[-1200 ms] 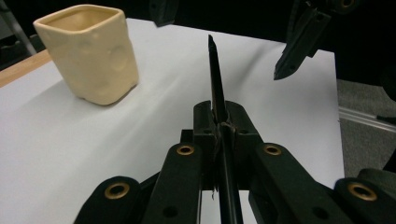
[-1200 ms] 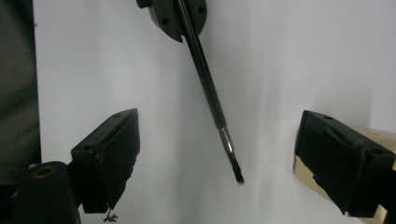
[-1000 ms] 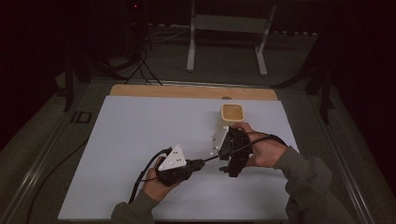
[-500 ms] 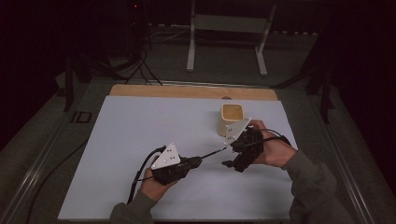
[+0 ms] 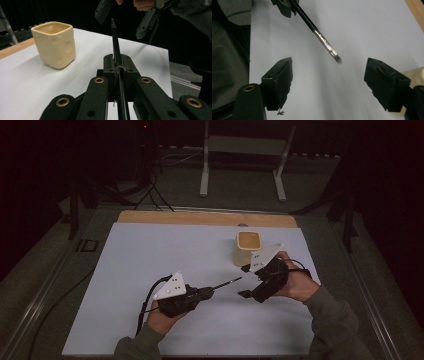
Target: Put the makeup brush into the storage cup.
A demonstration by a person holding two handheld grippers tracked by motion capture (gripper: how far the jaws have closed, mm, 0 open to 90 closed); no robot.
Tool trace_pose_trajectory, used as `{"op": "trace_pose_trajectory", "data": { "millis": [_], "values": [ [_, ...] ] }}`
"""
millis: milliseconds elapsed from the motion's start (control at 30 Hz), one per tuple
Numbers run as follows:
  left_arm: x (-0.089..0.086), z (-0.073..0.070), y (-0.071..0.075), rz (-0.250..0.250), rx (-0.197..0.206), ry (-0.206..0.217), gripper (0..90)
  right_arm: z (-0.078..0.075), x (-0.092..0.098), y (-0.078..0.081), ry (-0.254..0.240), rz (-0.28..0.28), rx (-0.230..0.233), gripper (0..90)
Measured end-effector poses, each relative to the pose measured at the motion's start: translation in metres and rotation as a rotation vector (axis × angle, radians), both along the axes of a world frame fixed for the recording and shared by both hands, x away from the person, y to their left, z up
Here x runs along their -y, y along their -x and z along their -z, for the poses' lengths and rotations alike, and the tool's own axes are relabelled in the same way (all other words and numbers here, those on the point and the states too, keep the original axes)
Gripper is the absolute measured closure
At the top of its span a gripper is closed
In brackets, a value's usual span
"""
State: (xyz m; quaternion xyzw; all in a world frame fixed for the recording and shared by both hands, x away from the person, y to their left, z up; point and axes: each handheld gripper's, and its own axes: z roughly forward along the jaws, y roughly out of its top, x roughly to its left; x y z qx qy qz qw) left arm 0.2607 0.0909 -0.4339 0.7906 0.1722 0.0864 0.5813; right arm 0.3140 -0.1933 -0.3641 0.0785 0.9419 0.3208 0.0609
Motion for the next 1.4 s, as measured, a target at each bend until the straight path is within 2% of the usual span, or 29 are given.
{"op": "trace_pose_trajectory", "data": {
  "millis": [200,233,300,500,533,567,667,1033,1067,1133,1167,1233,1267,1333,1400],
  "values": [
    [0.0,-0.001,0.001,0.025,0.001,-0.001,86.3,0.0,-0.001,0.0,-0.029,-0.04,-0.017,34.9],
    [0.0,0.0,0.001,0.028,0.007,-0.008,86.2,-0.001,0.0,0.0,-0.054,-0.059,-0.03,40.1],
    [0.0,0.0,0.001,0.039,0.005,-0.004,86.2,-0.002,0.0,-0.001,-0.067,-0.074,-0.042,43.1],
    [0.001,-0.001,0.002,0.073,0.008,0.003,86.2,0.0,-0.002,-0.001,-0.071,-0.124,-0.068,49.8],
    [0.001,-0.001,0.002,0.08,0.008,0.002,86.2,0.0,-0.003,0.0,-0.08,-0.147,-0.075,54.4],
    [0.002,-0.001,0.003,0.087,0.005,0.003,86.2,0.0,-0.003,0.0,-0.08,-0.147,-0.075,54.4],
    [0.004,-0.001,0.003,0.1,0.005,-0.003,86.3,0.001,-0.004,0.002,-0.085,-0.198,-0.078,61.4],
    [0.01,-0.001,0.003,0.133,0.0,-0.001,86.2,0.002,-0.006,0.002,-0.09,-0.246,-0.08,70.8],
    [0.012,0.0,0.003,0.142,-0.002,-0.004,86.2,0.002,-0.005,0.003,-0.103,-0.275,-0.083,79.6],
    [0.012,0.001,0.003,0.143,-0.006,-0.009,85.4,0.001,-0.006,0.004,-0.089,-0.295,-0.094,82.8],
    [0.013,0.001,0.002,0.13,-0.006,-0.014,83.5,0.002,-0.006,0.005,-0.07,-0.303,-0.101,84.4],
    [0.014,0.002,0.001,0.13,-0.02,-0.021,68.3,0.004,-0.008,0.008,-0.033,-0.292,-0.081,85.1],
    [0.015,0.002,0.001,0.121,-0.014,-0.035,60.2,0.005,-0.008,0.009,-0.021,-0.289,-0.075,85.1],
    [0.018,0.001,0.003,0.1,-0.002,-0.058,51.2,0.006,-0.008,0.009,-0.003,-0.279,-0.075,85.2],
    [0.019,0.001,0.003,0.095,0.001,-0.068,48.6,0.006,-0.008,0.009,0.008,-0.273,-0.071,85.2]
  ]
}}
